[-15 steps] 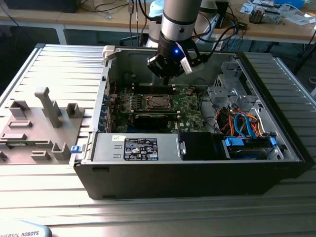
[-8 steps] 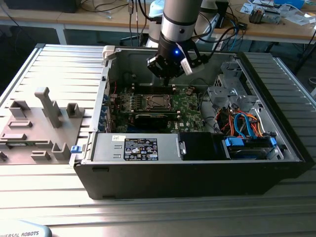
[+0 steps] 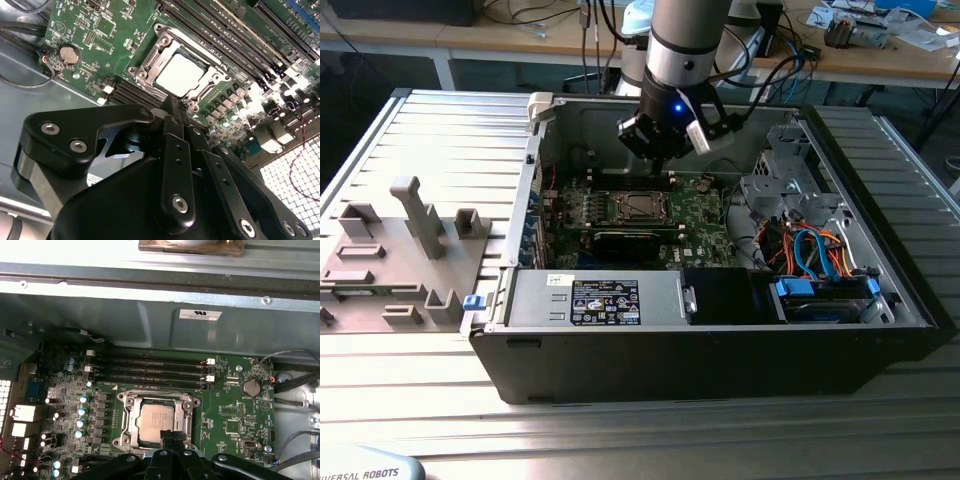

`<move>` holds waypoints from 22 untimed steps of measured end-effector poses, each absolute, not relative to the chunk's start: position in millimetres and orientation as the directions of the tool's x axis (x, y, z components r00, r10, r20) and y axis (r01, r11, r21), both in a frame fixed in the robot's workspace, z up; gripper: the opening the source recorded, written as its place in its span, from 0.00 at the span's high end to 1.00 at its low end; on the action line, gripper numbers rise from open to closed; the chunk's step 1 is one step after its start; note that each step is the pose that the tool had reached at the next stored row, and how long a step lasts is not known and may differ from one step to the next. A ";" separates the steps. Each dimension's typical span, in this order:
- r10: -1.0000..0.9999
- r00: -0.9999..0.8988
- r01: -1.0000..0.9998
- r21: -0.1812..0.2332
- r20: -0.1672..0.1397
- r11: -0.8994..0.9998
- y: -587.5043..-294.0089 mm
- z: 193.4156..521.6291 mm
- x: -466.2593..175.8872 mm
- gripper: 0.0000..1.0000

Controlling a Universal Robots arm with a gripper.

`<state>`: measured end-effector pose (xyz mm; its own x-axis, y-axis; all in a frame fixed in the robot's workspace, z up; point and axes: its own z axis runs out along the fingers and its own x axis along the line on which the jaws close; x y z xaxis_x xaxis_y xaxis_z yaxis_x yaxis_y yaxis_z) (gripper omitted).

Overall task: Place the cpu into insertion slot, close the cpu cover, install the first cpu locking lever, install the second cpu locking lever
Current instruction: 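Install the second cpu locking lever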

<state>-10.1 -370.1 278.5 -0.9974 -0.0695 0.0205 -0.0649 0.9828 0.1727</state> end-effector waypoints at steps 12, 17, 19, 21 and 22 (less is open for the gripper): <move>-0.070 -0.997 -0.065 0.175 0.020 0.982 -375.2 278.1 -10.0 0.89; -0.070 -0.997 -0.065 0.178 0.020 0.982 -380.0 277.1 -10.3 0.89; -0.070 -0.997 -0.065 0.182 0.020 0.981 -385.5 275.1 -10.9 0.89; -0.070 -0.997 -0.065 0.186 0.020 0.980 -388.6 273.9 -11.1 0.89; -0.070 -0.997 -0.065 0.188 0.019 0.980 -390.6 272.7 -11.4 0.89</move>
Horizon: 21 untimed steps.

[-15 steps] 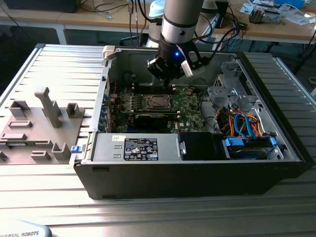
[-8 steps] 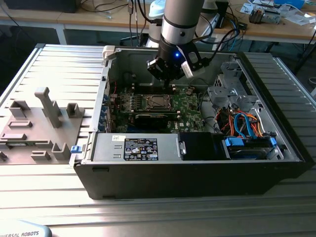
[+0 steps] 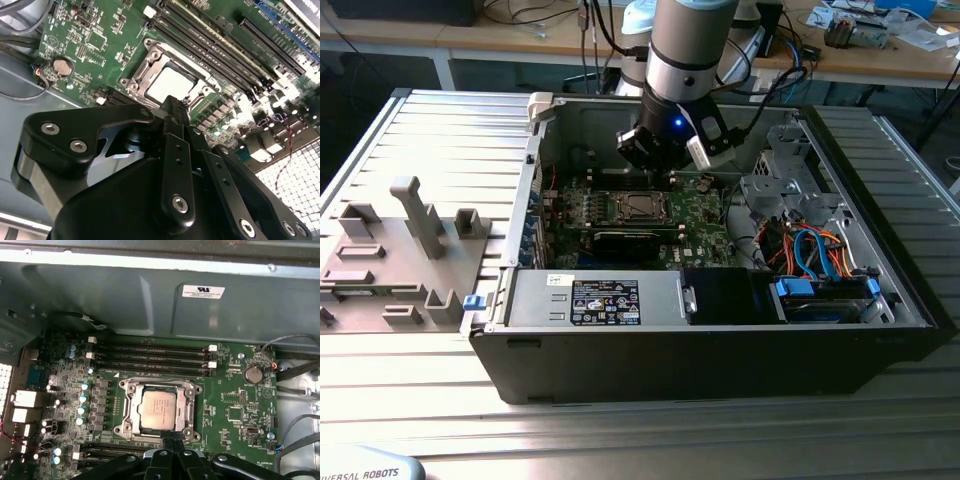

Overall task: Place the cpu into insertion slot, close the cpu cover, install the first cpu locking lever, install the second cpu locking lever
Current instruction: 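Install the second cpu locking lever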

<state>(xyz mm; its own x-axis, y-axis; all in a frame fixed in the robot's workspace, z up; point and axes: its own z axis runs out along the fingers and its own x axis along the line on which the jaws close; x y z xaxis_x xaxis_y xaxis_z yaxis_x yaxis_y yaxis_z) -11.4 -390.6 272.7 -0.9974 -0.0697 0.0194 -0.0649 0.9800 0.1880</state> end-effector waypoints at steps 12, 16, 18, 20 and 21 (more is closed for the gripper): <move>-0.070 -0.997 -0.065 0.191 0.019 0.980 -394.8 268.5 -11.6 0.89; -0.070 -0.997 -0.065 0.191 0.019 0.979 -396.1 267.2 -11.8 0.89; -0.070 -0.997 -0.065 0.191 0.019 0.979 -396.6 266.7 -11.9 0.89; -0.070 -0.997 -0.065 0.191 0.019 0.979 -397.3 266.1 -12.1 0.89; -0.070 -0.997 -0.065 0.191 0.019 0.979 -397.5 265.9 -12.2 0.89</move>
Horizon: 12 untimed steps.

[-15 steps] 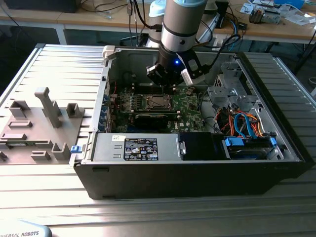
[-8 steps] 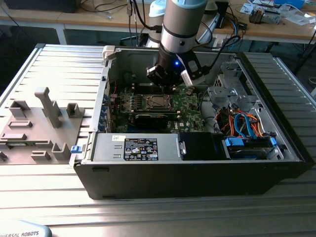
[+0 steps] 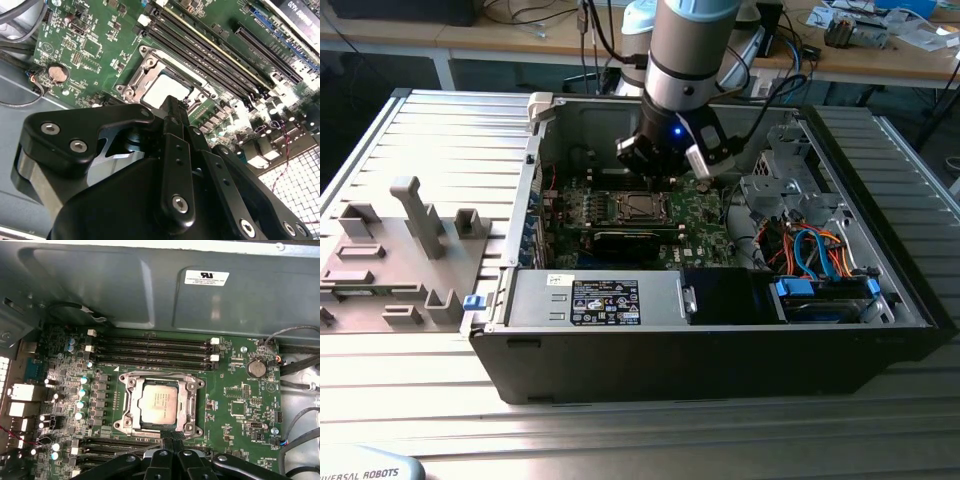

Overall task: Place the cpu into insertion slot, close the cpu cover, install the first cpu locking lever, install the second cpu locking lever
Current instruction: 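Install the second cpu locking lever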

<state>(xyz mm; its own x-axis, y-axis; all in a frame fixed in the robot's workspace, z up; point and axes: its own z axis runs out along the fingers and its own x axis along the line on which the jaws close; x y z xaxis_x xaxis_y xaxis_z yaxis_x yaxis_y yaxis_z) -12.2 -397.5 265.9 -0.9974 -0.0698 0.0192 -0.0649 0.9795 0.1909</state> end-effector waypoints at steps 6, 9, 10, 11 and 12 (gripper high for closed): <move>-0.070 -0.997 -0.065 0.191 0.019 0.979 -399.0 264.4 -12.8 0.89; -0.070 -0.997 -0.065 0.191 0.019 0.979 -399.5 263.4 -13.5 0.89; -0.070 -0.997 -0.065 0.191 0.019 0.979 -399.6 262.7 -13.8 0.89; -0.070 -0.997 -0.065 0.191 0.019 0.979 -399.8 262.1 -14.0 0.89; -0.070 -0.997 -0.065 0.191 0.019 0.979 -399.9 261.3 -14.3 0.89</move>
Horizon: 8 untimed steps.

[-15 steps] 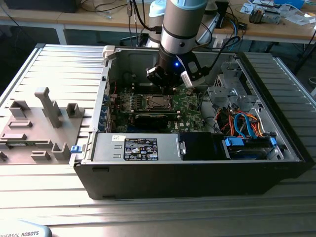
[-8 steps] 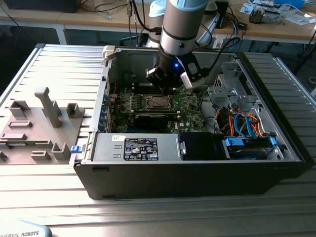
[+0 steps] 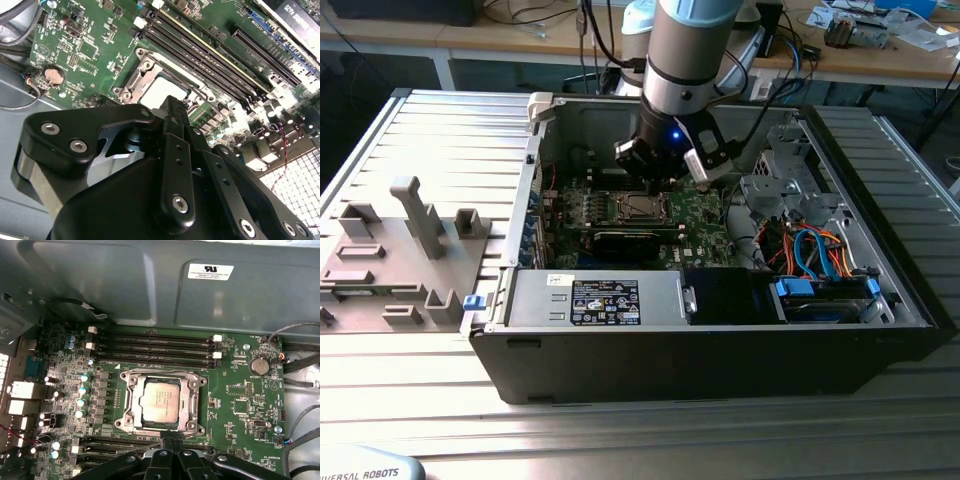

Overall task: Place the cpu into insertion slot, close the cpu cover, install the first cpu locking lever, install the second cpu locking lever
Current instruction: 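Install the second cpu locking lever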

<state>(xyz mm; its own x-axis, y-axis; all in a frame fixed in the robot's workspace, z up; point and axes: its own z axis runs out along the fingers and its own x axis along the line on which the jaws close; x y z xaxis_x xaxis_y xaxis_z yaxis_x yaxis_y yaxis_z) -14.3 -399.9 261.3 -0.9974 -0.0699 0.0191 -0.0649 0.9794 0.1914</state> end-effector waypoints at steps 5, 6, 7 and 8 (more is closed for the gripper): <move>-0.070 -0.997 -0.065 0.191 0.019 0.979 -401.1 256.4 -16.6 0.89; -0.070 -0.997 -0.065 0.191 0.019 0.979 -401.6 255.4 -17.5 0.89; -0.070 -0.997 -0.065 0.191 0.019 0.979 -402.3 254.4 -18.4 0.89; -0.070 -0.997 -0.065 0.192 0.019 0.979 -403.1 253.0 -19.6 0.89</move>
<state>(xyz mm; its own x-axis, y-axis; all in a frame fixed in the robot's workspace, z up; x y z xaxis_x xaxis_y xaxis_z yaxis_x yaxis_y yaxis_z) -19.6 -403.1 253.0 -0.9974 -0.0699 0.0192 -0.0649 0.9793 0.1917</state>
